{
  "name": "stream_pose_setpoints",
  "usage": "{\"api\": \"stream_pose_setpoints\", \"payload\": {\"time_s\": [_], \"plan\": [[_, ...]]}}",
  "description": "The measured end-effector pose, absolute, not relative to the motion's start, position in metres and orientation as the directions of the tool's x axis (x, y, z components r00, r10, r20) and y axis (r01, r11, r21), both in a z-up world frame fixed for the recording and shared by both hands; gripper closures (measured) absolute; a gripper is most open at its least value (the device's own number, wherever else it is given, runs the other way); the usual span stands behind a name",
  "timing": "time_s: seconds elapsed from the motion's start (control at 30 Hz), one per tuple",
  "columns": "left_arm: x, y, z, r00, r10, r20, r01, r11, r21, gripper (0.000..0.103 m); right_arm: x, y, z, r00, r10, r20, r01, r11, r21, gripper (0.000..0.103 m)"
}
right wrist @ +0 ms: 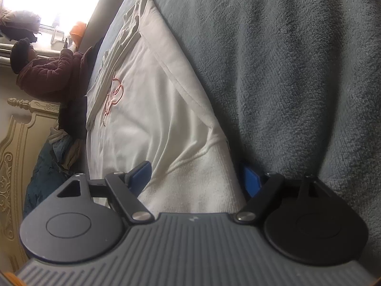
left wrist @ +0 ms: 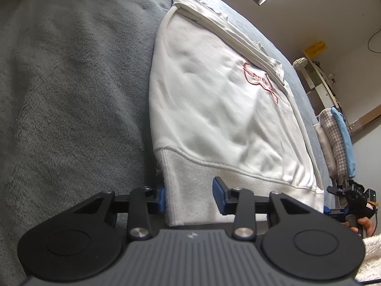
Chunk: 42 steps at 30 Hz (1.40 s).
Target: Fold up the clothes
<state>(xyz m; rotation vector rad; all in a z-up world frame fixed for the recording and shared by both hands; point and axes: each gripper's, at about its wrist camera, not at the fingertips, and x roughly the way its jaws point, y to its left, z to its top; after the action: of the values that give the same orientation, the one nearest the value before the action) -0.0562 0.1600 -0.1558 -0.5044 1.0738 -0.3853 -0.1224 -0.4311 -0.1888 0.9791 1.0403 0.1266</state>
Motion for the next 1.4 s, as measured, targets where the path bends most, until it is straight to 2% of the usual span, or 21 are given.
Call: {"api": "stream_pose_setpoints", "payload": {"time_s": [0.5,0.63,0.7,0.73,0.83,0.97,1.4], "plan": [[-0.059,0.155,-0.155,0.441,-0.506,-0.741,0.063,0.841,-0.537,0.067,-0.135,-0.429,-0.191,0.515,0.526,-0.677,0.336,0.602,0.724,0.052],[-0.06,0.15,-0.153,0.446,-0.487,-0.751,0.081,0.857,-0.509,0.069,-0.138,-0.424,-0.188,0.513,0.511,-0.69,0.309,0.64,0.703,0.068],[-0.061,0.148,-0.152,0.45,-0.474,-0.756,0.089,0.867,-0.49,0.076,-0.139,-0.423,-0.189,0.514,0.503,-0.695,0.304,0.65,0.696,0.077],[-0.061,0.148,-0.152,0.453,-0.47,-0.758,0.091,0.87,-0.485,0.079,-0.14,-0.424,-0.191,0.518,0.502,-0.693,0.307,0.647,0.698,0.087],[-0.063,0.148,-0.151,0.458,-0.467,-0.757,0.093,0.872,-0.481,0.082,-0.143,-0.424,-0.192,0.532,0.5,-0.684,0.303,0.642,0.705,0.095],[-0.066,0.146,-0.148,0.477,-0.454,-0.753,0.111,0.88,-0.461,0.095,-0.145,-0.42,-0.188,0.547,0.491,-0.678,0.282,0.654,0.701,0.097],[-0.066,0.149,-0.12,0.562,-0.499,-0.66,0.154,0.847,-0.509,0.096,-0.137,-0.414,-0.156,0.625,0.468,-0.625,0.21,0.67,0.712,0.098]]}}
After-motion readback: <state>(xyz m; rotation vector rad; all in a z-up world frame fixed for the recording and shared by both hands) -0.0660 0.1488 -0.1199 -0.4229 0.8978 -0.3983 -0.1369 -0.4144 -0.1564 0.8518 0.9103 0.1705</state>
